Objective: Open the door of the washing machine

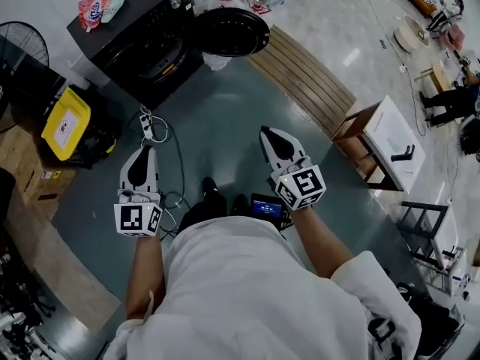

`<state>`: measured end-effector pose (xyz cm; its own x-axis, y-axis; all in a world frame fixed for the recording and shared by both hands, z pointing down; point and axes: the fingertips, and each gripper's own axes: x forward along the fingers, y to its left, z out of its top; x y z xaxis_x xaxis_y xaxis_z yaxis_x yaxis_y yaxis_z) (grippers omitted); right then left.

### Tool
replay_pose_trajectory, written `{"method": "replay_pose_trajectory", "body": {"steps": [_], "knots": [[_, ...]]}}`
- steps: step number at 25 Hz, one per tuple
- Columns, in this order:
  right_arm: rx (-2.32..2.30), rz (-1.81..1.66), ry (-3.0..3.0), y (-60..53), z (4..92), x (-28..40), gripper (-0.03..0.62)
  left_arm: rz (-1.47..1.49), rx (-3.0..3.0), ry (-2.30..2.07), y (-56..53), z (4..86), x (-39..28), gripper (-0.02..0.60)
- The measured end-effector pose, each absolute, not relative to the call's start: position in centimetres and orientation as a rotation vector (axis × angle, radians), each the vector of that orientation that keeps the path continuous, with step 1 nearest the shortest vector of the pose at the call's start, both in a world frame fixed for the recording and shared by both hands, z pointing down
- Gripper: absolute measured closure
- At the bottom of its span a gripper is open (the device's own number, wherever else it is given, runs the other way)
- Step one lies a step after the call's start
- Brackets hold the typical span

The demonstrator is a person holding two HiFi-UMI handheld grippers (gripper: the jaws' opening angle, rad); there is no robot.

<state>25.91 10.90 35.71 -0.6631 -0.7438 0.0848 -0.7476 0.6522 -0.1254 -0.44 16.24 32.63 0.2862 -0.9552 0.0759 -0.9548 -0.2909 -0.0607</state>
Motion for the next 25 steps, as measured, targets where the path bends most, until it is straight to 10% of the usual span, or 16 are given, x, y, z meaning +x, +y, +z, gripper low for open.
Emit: {"method": "replay_pose_trajectory", "body": {"steps": [25], "knots": [[1.512,0.178,-2.749,11.7,35.9,22.9,0.56,-0.068,-2.593,1.967,16.9,35.3,-6.6,0.558]]}}
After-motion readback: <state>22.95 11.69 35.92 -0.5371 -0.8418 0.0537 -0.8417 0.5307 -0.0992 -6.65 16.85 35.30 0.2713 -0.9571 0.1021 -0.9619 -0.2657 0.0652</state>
